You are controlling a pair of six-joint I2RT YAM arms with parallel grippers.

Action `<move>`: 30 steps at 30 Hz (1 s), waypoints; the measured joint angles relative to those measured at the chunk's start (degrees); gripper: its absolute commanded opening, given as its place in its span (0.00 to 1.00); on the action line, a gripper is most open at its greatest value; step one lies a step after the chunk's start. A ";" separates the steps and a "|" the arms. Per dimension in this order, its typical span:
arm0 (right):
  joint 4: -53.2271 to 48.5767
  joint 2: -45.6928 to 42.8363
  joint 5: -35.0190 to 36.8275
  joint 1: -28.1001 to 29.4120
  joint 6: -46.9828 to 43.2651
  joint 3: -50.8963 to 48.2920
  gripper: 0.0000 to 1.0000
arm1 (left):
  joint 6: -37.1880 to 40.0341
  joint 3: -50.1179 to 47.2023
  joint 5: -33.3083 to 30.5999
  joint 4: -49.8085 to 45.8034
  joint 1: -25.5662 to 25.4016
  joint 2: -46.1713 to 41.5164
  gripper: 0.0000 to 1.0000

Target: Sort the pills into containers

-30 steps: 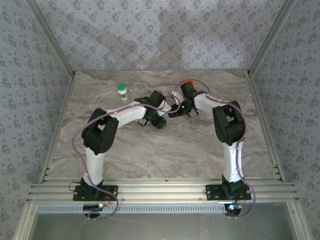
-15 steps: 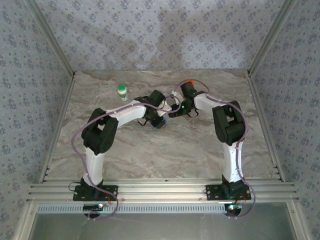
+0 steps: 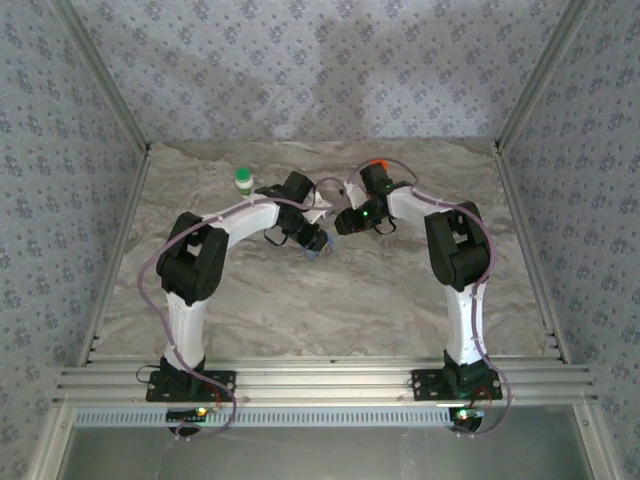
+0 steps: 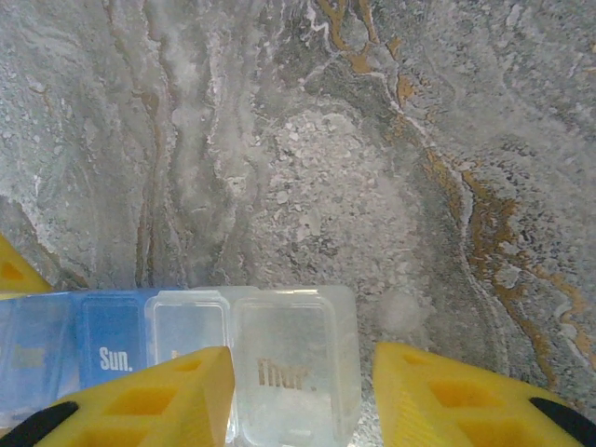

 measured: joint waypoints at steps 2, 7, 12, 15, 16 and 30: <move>-0.26 0.15 0.76 0.44 -0.02 0.52 0.45 | -1.55 0.00 2.71 0.07 1.40 0.00 0.47; -1.09 0.28 1.86 0.83 -0.07 1.14 0.45 | -5.42 0.00 6.84 1.66 4.70 0.00 0.50; -1.90 0.48 2.58 1.16 -0.26 1.77 0.45 | -8.07 -0.15 8.11 4.26 6.43 0.00 0.54; -2.32 0.59 2.86 1.27 -0.46 2.10 0.45 | -8.44 -0.96 7.72 5.86 6.21 -0.26 0.62; -2.36 0.59 2.97 1.29 -0.48 2.10 0.45 | -8.48 -1.95 7.08 6.67 5.92 -0.79 0.64; -2.97 0.81 2.99 1.31 -0.50 2.58 0.45 | -1.01 -15.85 -14.75 15.87 -4.74 -12.83 0.81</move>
